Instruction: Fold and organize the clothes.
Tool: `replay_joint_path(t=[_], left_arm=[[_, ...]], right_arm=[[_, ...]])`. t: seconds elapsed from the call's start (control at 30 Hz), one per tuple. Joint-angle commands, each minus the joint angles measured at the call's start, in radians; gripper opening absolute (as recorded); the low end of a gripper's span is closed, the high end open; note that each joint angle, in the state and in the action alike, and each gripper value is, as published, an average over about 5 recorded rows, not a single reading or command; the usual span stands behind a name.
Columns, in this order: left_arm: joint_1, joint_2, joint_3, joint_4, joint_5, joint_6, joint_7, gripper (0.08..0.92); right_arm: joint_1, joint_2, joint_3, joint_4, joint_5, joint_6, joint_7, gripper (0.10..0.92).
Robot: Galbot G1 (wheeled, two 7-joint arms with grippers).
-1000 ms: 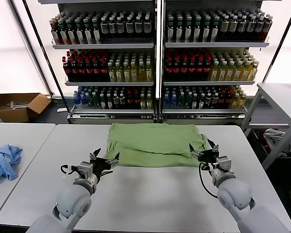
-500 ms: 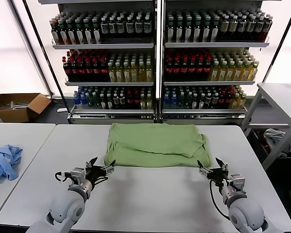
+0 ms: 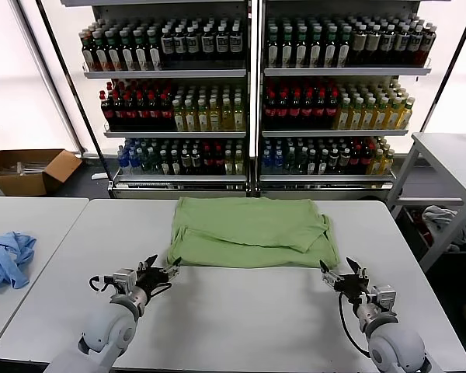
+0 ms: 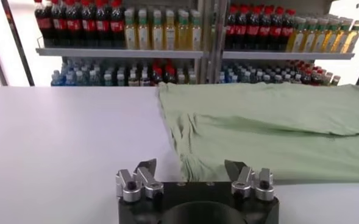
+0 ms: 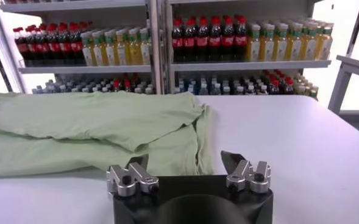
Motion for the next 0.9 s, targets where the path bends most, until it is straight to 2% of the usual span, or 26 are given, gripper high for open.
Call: replay_joint_path(t=[0.03,0.3,0.57,0.7,0.9], left_arm=[[-0.017,-0.010,0.001,0.046,-0.003,-0.003,0.008,0.713],[-0.030,-0.017,0.007,0.071,0.002,-0.008,0.015,0.695],[-0.034,-0.024,0.013,0.079,0.004,-0.010,0.024,0.664],[-0.033,-0.027,0.020,0.082,0.013,-0.013,0.031,0.604],[-0.020,-0.021,0.033,0.060,0.041,-0.036,0.061,0.462]], right_arm=[[0.022,0.007,-0.008,-0.022,-0.001,0.005,-0.006,0.708],[0.073,0.037,-0.041,-0.105,-0.027,0.006,-0.021,0.629],[0.088,0.041,-0.047,-0.138,-0.042,0.008,-0.037,0.590],[0.088,0.045,-0.049,-0.150,-0.055,0.015,-0.047,0.545],[0.089,0.045,-0.053,-0.150,-0.068,0.027,-0.055,0.383]])
